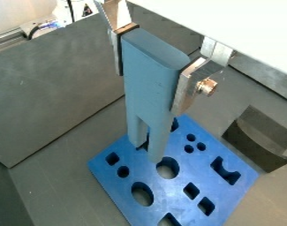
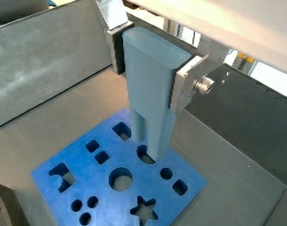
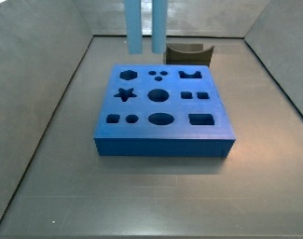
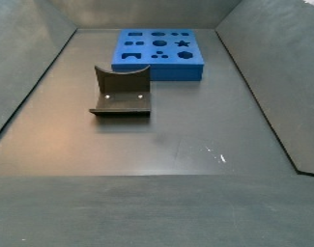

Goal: Insert the square-circle object.

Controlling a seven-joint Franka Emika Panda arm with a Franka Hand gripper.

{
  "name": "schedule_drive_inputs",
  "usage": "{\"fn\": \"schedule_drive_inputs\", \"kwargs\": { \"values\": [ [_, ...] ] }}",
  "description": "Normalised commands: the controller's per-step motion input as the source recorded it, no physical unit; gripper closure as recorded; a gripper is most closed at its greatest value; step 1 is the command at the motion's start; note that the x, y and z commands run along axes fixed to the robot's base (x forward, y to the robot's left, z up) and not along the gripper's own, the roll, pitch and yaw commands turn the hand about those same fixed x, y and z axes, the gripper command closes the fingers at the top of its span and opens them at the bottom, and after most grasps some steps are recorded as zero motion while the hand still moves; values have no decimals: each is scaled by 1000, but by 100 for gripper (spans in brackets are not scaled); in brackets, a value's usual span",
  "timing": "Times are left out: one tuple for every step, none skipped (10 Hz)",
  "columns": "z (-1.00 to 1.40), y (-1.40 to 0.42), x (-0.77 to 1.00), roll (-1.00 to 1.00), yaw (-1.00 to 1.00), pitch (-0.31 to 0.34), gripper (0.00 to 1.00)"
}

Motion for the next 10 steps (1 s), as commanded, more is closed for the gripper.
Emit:
{"fn": "schedule_drive_inputs", "kwargs": {
  "values": [
    [-369,0,-60,9,0,-87,100],
    [-906,-83,-254,91,0,-187,100],
    [-949,-217,0,187,0,-90,100],
    [-929,-229,0,210,0,-76,100],
    [-860,-220,0,243,-34,-61,100],
    [-694,-197,9,213,-31,-17,100],
    [-574,-171,86,230,-9,19,100],
    [-577,-177,126,243,0,47,100],
    [-537,-97,0,134,0,0,100],
    [-474,-14,-3,0,186,-60,100]
  ]
}}
